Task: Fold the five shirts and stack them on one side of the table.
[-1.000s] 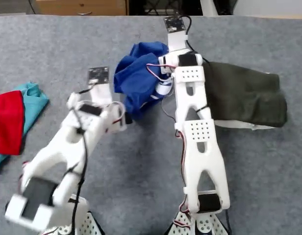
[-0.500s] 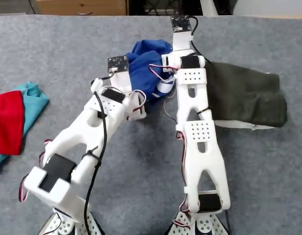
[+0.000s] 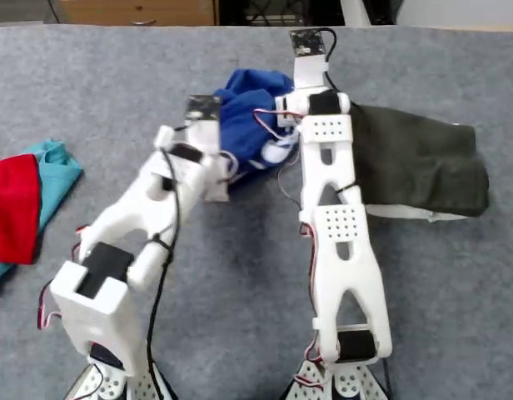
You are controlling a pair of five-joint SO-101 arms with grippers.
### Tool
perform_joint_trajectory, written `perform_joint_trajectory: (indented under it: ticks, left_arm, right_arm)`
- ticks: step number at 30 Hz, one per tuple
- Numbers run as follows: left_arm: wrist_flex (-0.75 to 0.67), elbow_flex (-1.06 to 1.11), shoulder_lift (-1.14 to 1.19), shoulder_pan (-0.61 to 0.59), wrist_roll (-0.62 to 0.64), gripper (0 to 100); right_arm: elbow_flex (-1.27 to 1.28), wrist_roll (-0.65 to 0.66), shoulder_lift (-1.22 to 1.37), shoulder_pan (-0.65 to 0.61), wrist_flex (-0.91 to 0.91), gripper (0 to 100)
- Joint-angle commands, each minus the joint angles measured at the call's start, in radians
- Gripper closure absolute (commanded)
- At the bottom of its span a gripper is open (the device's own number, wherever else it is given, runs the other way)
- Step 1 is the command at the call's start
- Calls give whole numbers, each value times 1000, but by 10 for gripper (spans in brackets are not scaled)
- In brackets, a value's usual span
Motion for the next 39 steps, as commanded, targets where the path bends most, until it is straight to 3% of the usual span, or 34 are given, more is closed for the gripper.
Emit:
perform_joint_trajectory:
  ticks: [1, 6, 10, 18, 25, 28, 31, 35, 39]
  left_arm:
    - [161, -108, -135, -120, -86, 972]
    - [287, -176, -348, -291, -226, 972]
    - [358, -246, -526, -410, -313, 972]
    - [373, -561, -767, -645, -338, 971]
    - [305, -1078, -790, -664, -338, 971]
    - [281, -1141, -776, -590, -336, 970]
    - [325, -1033, -729, -381, -338, 970]
    - [471, -756, -667, -117, -339, 970]
    - [442, -383, -612, 143, -339, 970]
  right_arm:
    - [-51, 26, -137, -5, 181, 899]
    - [-51, 31, -298, -20, 384, 675]
    - [-41, 28, -446, -5, 399, 566]
    - [-39, 23, -745, -58, 400, 644]
    - [-39, 23, -929, -114, 400, 773]
    - [-31, 23, -980, -106, 400, 756]
    - [36, 25, -1030, -74, 400, 740]
    - [211, 29, -1107, -25, 399, 737]
    - [410, 32, -1178, 31, 399, 739]
